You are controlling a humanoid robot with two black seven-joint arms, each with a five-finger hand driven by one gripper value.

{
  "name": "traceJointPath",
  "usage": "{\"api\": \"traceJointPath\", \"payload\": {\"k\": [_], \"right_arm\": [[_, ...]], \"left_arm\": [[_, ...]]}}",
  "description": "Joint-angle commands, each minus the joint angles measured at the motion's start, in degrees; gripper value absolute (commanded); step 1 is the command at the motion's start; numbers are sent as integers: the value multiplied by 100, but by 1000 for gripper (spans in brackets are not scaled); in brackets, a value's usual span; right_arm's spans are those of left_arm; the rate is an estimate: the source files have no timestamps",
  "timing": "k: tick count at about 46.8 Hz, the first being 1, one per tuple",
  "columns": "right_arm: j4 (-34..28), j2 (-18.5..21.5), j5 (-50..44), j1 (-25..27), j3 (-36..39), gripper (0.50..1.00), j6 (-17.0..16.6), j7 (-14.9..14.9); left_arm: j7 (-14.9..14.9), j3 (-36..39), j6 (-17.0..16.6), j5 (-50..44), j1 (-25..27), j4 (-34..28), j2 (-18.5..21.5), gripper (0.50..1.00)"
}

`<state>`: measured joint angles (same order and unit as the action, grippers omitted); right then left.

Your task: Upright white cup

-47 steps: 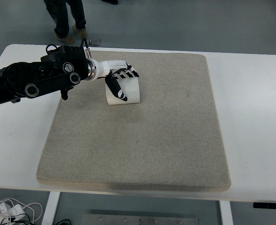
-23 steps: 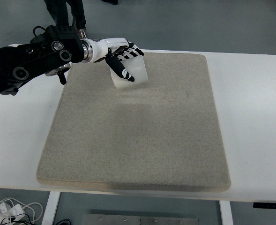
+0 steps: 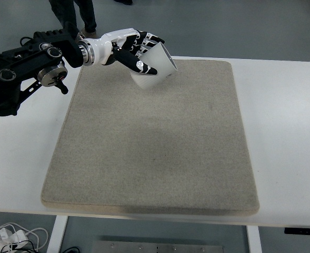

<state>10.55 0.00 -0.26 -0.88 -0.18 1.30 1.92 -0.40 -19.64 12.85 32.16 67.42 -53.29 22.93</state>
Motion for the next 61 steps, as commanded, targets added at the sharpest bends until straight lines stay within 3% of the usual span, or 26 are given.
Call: {"api": "traceJointPath", "payload": {"k": [1, 30, 37, 54, 58, 61], "right_arm": [[0, 0, 0, 0, 0, 952, 2, 1], [0, 0, 0, 0, 0, 952, -7, 1], [0, 0, 0, 0, 0, 952, 2, 1], [0, 0, 0, 0, 0, 952, -7, 1], [0, 0, 0, 0, 0, 952, -7, -7], [0, 0, 0, 0, 0, 952, 2, 1]], "left_arm": [[110, -259, 33, 1, -185, 55, -8, 500], [1279, -1780, 24, 1, -1354, 64, -52, 500], [1735, -1929, 24, 1, -1618, 134, -52, 500], [3300, -1921, 24, 1, -2110, 424, -87, 500], [3540, -1921, 24, 1, -2145, 617, -192, 500], [3540, -1903, 24, 1, -2198, 767, -289, 500]]}}
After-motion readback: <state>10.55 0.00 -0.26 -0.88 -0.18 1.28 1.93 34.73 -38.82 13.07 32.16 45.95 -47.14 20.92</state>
